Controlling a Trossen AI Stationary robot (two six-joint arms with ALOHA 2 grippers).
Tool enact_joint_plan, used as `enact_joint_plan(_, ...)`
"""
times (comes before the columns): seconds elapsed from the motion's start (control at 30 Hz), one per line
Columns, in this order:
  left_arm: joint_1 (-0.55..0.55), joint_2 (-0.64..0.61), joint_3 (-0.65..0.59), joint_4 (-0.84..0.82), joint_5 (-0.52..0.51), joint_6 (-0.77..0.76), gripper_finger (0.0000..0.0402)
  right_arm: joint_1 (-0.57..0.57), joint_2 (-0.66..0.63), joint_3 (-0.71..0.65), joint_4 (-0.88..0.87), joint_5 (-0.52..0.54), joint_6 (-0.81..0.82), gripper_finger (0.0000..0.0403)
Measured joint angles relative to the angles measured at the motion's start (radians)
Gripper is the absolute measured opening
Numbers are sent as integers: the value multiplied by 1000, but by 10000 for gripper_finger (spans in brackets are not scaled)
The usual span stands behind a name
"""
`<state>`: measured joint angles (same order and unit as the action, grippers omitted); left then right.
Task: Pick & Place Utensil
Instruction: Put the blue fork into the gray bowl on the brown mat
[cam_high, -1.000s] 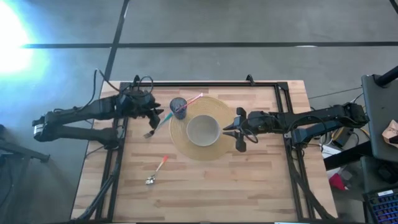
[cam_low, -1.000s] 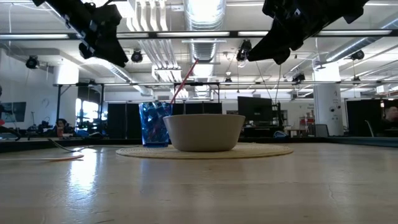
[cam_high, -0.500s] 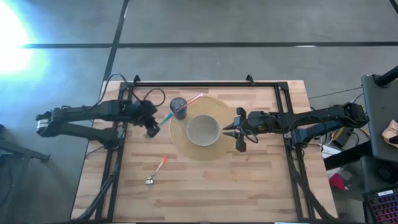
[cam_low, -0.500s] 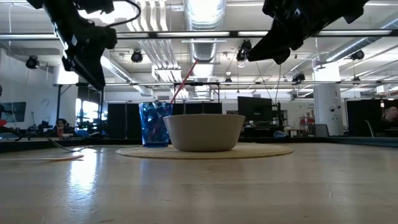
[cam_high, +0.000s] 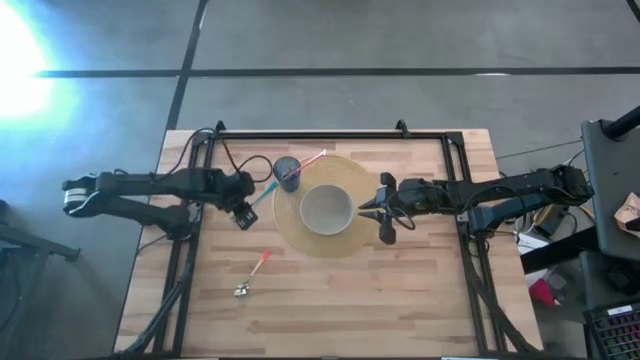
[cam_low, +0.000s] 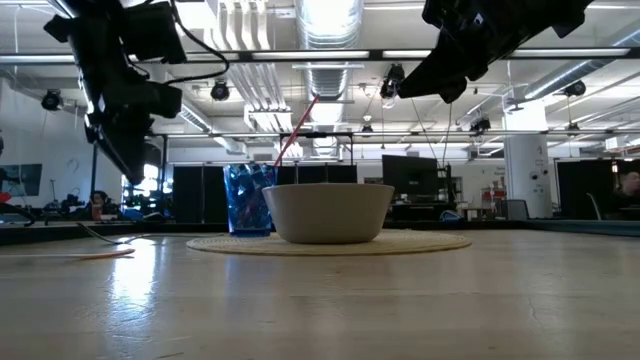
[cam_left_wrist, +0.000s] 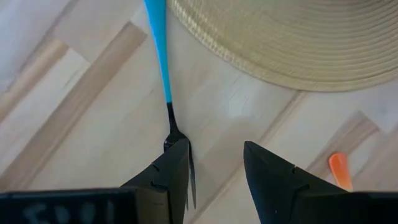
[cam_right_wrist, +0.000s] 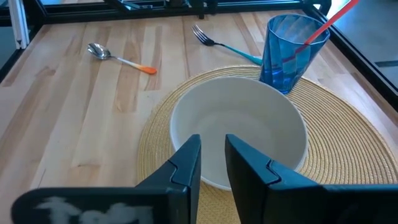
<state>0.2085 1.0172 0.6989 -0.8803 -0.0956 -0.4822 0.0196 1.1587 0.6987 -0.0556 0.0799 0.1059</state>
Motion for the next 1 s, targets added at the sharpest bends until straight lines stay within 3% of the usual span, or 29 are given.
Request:
enact_joint_plan(0.6,41,131,-68,155,-15,39,145,0,0,0,0,0,-1,89)
enact_joint_plan(1.0,80,228,-69,182,-37,68,145,0,0,0,0,0,2,68)
